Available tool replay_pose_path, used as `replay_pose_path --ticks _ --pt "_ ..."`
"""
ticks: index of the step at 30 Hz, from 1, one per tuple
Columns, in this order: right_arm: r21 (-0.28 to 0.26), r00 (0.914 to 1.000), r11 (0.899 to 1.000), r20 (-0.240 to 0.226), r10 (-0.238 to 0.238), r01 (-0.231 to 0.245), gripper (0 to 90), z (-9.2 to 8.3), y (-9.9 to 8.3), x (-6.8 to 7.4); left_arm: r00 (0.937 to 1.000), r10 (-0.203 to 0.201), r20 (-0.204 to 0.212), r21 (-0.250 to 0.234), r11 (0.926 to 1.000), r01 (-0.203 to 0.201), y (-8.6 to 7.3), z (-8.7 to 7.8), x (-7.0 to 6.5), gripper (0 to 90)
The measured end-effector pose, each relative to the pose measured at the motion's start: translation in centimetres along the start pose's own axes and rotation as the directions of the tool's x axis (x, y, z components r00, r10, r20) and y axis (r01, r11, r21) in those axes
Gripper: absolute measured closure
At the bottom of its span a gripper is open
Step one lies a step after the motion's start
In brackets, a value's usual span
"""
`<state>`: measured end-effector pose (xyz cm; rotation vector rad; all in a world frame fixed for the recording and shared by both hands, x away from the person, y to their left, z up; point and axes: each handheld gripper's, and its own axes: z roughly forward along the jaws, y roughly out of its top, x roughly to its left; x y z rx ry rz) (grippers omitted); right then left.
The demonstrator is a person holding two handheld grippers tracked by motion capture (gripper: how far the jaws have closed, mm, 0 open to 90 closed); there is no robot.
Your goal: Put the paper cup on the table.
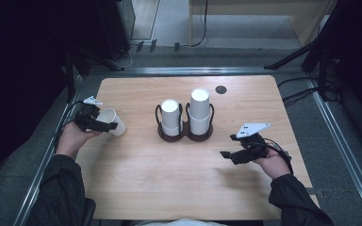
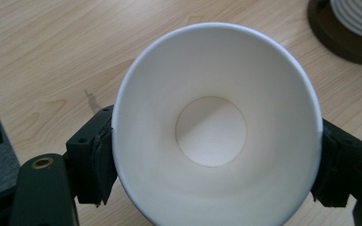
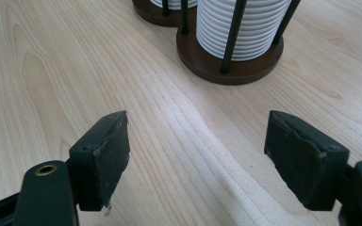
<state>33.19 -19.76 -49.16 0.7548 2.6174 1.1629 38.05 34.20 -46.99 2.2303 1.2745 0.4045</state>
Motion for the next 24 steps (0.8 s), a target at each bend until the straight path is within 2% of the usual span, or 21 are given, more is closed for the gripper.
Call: replay_pose_path --ticks 6,20,24 --pt "-0.005 1.0000 1.000 -0.001 0.000 0.000 22.6 0.0 0.0 0.0 0.9995 0.018 -0.025 0.027 0.9995 -0.017 0.0 0.5 -0.1 18.4" --pt "-0.005 1.0000 1.000 -0.002 -0.009 0.009 22.6 0.1 0.1 0.1 0.9992 0.031 -0.024 0.031 0.9991 -0.030 0.2 1.0 -0.3 16.2" --pt "-0.003 1.0000 1.000 -0.003 -0.009 0.009 22.6 0.1 0.1 0.1 0.9994 0.028 -0.019 0.033 0.9991 -0.027 0.2 1.1 -0.4 12.6"
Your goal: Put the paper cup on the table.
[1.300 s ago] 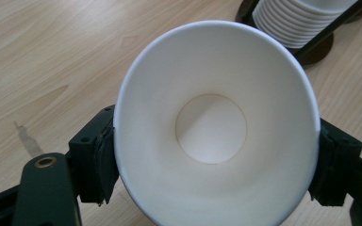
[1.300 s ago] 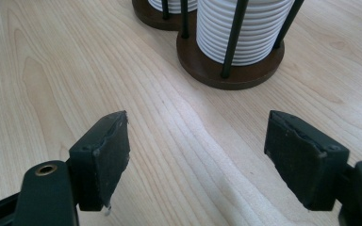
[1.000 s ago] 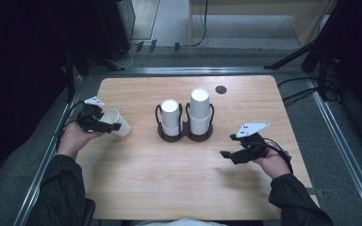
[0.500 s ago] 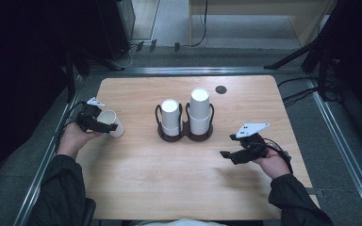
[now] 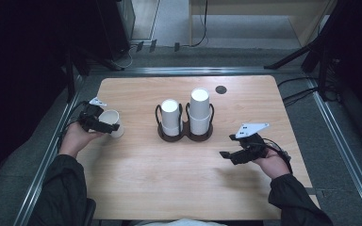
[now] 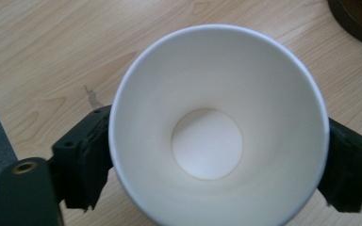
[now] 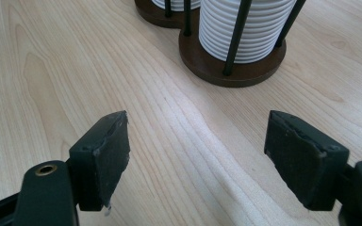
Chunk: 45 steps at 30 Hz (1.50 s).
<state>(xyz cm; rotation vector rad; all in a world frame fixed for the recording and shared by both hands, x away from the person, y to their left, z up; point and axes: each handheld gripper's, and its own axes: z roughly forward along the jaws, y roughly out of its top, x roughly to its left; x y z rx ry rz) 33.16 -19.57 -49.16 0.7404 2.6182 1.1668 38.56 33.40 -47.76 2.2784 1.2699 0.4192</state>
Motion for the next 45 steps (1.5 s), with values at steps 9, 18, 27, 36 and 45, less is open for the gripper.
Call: replay_pose_path --ticks 9,18,27,36,45 --pt "0.000 1.0000 1.000 -0.001 -0.001 0.001 22.6 0.0 0.0 0.0 0.9993 -0.017 0.033 -0.010 0.9998 0.017 0.1 -0.2 0.0 11.2" --pt "0.004 1.0000 1.000 -0.004 -0.003 0.003 22.6 0.0 -0.1 0.0 0.9945 -0.052 0.090 -0.060 0.9966 0.058 0.2 -1.1 0.5 10.8" --pt "0.011 1.0000 1.000 -0.006 -0.007 0.007 22.6 0.1 0.0 0.0 0.9922 -0.052 0.113 -0.083 0.9947 0.061 0.1 -2.0 0.4 10.7" --pt "0.019 0.9998 1.000 -0.008 -0.017 0.017 22.6 0.3 0.0 0.0 0.9872 -0.075 0.141 -0.118 0.9888 0.092 -0.1 -3.0 0.8 10.7" --pt "0.028 0.9994 0.999 -0.021 -0.029 0.029 22.6 0.8 0.4 0.0 0.9852 -0.063 0.159 -0.147 0.9852 0.087 -0.1 -4.4 0.3 11.0"
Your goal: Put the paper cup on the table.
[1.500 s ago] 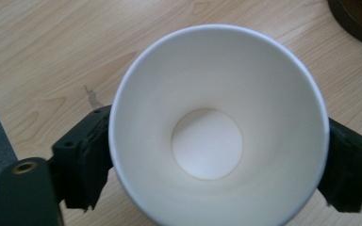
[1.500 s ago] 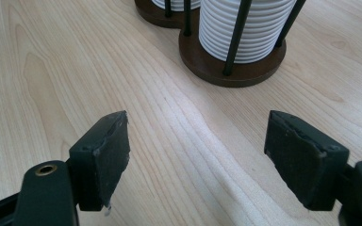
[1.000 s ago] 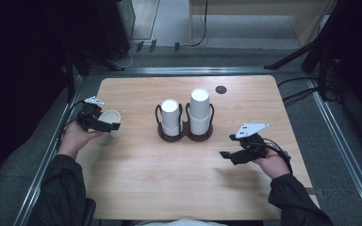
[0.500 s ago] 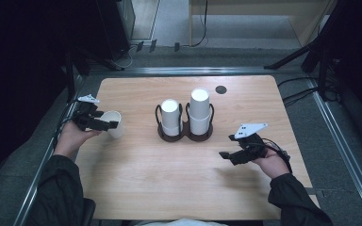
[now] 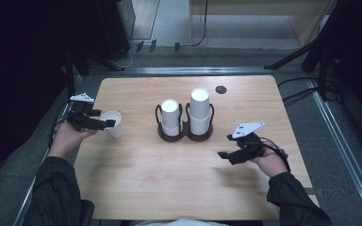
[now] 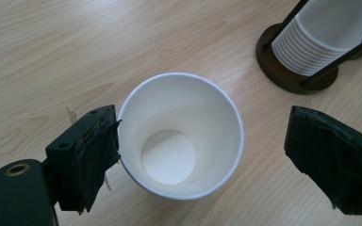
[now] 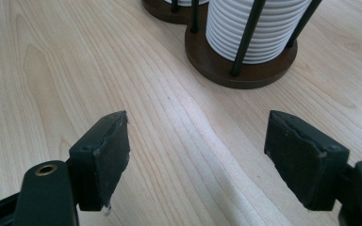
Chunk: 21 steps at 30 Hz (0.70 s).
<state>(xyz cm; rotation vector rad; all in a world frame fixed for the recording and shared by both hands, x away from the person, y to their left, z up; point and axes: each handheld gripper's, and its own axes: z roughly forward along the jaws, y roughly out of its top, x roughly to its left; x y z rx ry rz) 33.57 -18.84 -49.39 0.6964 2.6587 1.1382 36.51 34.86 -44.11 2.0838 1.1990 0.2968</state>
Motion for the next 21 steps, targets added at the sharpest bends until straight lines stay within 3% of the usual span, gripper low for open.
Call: replay_pose_path --ticks 5,10,12,21 --pt "0.000 1.0000 1.000 0.001 -0.008 0.008 22.6 0.1 0.1 0.0 0.9998 0.019 0.007 -0.005 0.9998 -0.019 0.5 -0.5 -0.9 11.8" --pt "0.003 0.9999 1.000 -0.007 -0.011 0.011 22.6 0.2 0.2 0.2 0.9995 0.002 0.030 -0.016 0.9999 -0.002 1.1 -0.8 -1.8 13.5" --pt "0.004 0.9999 1.000 -0.008 -0.011 0.011 22.6 0.2 0.2 0.2 0.9984 0.010 0.055 -0.027 0.9996 -0.009 1.4 -1.0 -2.3 14.2" --pt "-0.002 0.9999 1.000 -0.004 -0.010 0.010 22.6 -0.1 0.2 0.1 0.9932 0.062 0.098 -0.030 0.9978 -0.059 2.1 -0.6 -4.5 14.7"
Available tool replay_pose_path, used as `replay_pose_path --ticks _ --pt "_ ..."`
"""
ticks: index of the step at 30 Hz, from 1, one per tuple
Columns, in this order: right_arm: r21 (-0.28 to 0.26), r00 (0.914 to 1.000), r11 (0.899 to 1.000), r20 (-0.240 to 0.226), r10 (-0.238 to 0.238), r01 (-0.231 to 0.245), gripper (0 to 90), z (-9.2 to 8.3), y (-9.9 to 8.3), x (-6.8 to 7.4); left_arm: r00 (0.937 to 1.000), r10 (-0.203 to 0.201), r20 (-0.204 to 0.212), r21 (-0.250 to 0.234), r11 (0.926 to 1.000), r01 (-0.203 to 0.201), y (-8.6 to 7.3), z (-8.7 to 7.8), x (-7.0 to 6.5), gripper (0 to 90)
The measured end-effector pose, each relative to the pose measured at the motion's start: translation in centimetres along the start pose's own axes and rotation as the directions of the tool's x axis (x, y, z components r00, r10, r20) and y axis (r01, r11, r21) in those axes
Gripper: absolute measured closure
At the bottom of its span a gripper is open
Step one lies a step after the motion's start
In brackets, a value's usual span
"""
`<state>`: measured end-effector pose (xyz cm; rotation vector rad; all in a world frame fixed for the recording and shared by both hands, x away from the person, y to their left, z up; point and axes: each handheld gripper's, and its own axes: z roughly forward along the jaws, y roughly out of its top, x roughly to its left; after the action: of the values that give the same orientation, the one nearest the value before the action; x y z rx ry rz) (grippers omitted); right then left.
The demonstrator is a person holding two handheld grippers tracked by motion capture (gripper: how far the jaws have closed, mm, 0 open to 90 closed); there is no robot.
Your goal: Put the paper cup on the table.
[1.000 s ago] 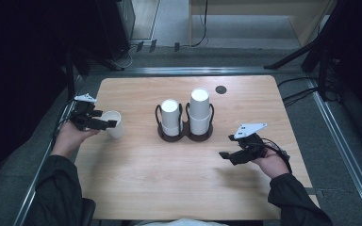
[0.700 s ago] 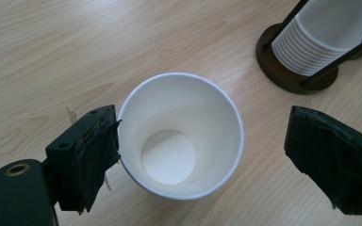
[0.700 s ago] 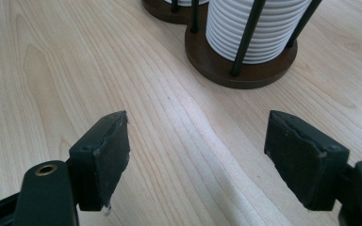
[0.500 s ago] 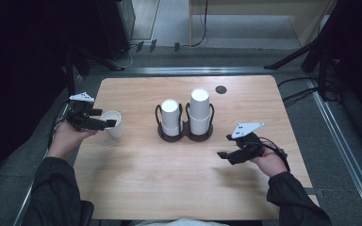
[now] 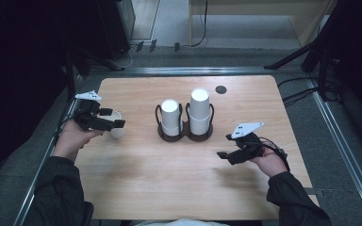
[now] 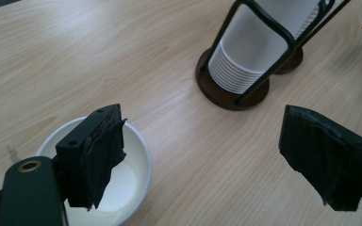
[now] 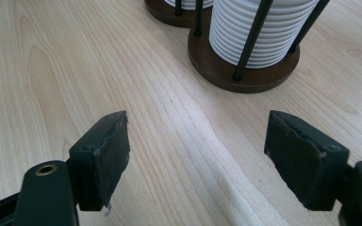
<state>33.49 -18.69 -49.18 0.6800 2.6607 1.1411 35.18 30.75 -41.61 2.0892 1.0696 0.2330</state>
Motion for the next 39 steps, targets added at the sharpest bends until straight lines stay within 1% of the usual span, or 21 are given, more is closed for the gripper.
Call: replay_pose_path --ticks 5,7,8,10,16,19,21,26,28,31,35,38,39 --pt "-0.007 1.0000 1.000 0.002 0.003 -0.003 22.6 -0.1 0.0 -0.1 0.9995 0.023 0.020 0.010 0.9997 -0.023 0.1 0.8 -1.0 14.8" --pt "-0.004 1.0000 1.000 0.006 0.003 -0.003 22.6 -0.2 0.0 -0.1 0.9994 0.020 0.027 0.020 0.9996 -0.021 0.2 1.2 -1.4 14.7" --pt "-0.002 1.0000 1.000 0.010 0.001 -0.001 22.6 -0.2 -0.1 -0.1 0.9991 0.020 0.038 0.021 0.9996 -0.020 0.2 1.4 -1.6 14.8" --pt "0.001 0.9999 1.000 0.011 0.000 0.000 22.6 -0.3 -0.1 -0.2 0.9980 0.030 0.056 0.019 0.9993 -0.031 0.3 1.6 -2.1 14.8" --pt "-0.010 0.9999 1.000 0.013 0.000 0.000 22.6 -0.5 -0.1 -0.2 0.9951 0.063 0.077 0.031 0.9973 -0.066 0.2 2.7 -3.5 14.8" --pt "-0.009 0.9999 1.000 0.016 0.001 -0.001 22.6 -0.6 -0.2 -0.3 0.9943 0.071 0.080 0.041 0.9964 -0.074 0.0 3.4 -4.1 14.8" --pt "-0.014 0.9999 1.000 0.016 0.004 -0.004 22.6 -0.7 -0.2 -0.3 0.9921 0.071 0.103 0.044 0.9961 -0.076 -0.1 3.9 -4.6 14.8" --pt "-0.018 0.9998 1.000 0.019 0.000 0.001 22.6 -0.8 -0.2 -0.4 0.9895 0.097 0.107 0.046 0.9936 -0.103 -0.3 4.8 -5.8 14.8" --pt "-0.020 0.9998 1.000 0.020 -0.001 0.002 22.6 -0.8 -0.2 -0.4 0.9866 0.109 0.121 0.053 0.9918 -0.116 -0.5 5.1 -6.3 14.8" --pt "-0.024 0.9998 1.000 0.020 0.002 -0.001 22.6 -0.9 -0.2 -0.4 0.9845 0.120 0.128 0.057 0.9902 -0.128 -0.6 5.4 -7.0 14.8" --pt "-0.026 0.9998 1.000 0.017 -0.009 0.010 22.6 -0.9 -0.1 -0.3 0.9772 0.155 0.146 0.066 0.9840 -0.166 -0.7 5.9 -8.0 14.8" --pt "-0.029 0.9998 1.000 0.014 -0.011 0.012 22.6 -0.9 -0.1 -0.1 0.9735 0.163 0.160 0.057 0.9831 -0.174 -0.7 6.3 -8.7 15.0" --pt "-0.028 0.9999 1.000 0.012 -0.011 0.012 22.6 -0.9 0.0 -0.1 0.9713 0.170 0.167 0.056 0.9819 -0.181 -0.7 6.4 -8.9 15.0"
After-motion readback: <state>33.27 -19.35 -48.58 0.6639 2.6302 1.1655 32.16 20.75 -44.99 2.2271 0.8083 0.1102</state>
